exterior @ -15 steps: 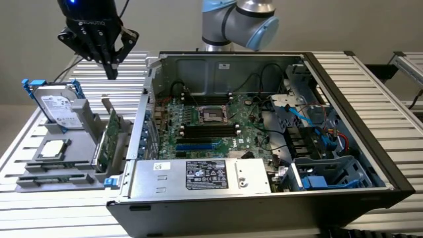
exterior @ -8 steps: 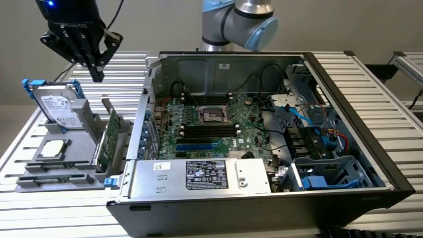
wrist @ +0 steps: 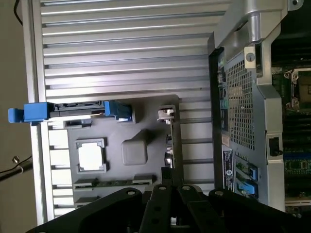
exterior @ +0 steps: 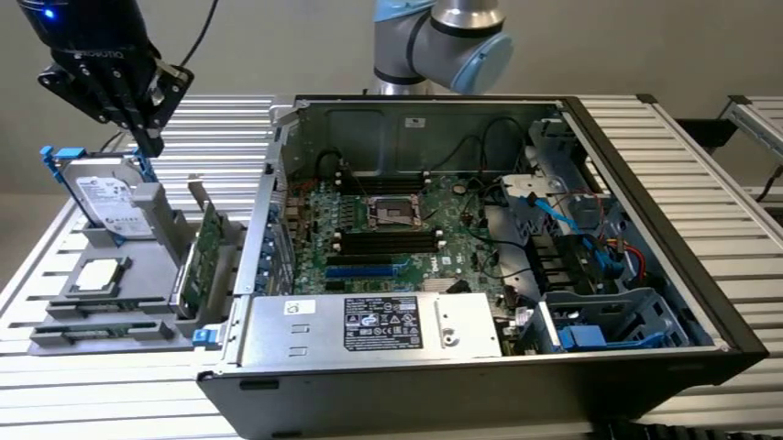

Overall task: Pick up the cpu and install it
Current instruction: 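Reach for the cpu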

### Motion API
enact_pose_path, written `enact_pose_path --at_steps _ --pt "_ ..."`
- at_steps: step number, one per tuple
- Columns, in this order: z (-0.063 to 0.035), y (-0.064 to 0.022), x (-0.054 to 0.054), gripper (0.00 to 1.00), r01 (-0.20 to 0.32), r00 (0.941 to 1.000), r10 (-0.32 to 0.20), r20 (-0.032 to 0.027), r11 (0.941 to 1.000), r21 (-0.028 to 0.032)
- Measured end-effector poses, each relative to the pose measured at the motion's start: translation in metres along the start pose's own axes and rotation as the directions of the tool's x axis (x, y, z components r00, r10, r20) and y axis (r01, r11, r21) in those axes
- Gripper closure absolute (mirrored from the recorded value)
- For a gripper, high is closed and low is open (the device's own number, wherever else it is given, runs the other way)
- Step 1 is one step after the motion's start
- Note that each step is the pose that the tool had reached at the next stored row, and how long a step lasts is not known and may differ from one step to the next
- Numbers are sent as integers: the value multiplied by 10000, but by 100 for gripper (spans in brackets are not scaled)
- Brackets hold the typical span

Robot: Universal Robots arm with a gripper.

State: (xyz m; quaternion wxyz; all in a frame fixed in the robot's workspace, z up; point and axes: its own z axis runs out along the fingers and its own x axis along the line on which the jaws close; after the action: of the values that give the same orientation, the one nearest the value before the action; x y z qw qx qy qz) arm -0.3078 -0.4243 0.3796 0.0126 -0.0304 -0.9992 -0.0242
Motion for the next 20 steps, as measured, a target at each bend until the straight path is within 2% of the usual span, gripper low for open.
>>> enact_pose_path --at_steps 3,14,20 --pt "29 -10 103 89 16 10000 -16 -8 10000 1" --pt "171 -37 398 89 95 9999 -95 -103 10000 9" --pt "236 -52 575 89 132 9998 -132 -126 9999 15"
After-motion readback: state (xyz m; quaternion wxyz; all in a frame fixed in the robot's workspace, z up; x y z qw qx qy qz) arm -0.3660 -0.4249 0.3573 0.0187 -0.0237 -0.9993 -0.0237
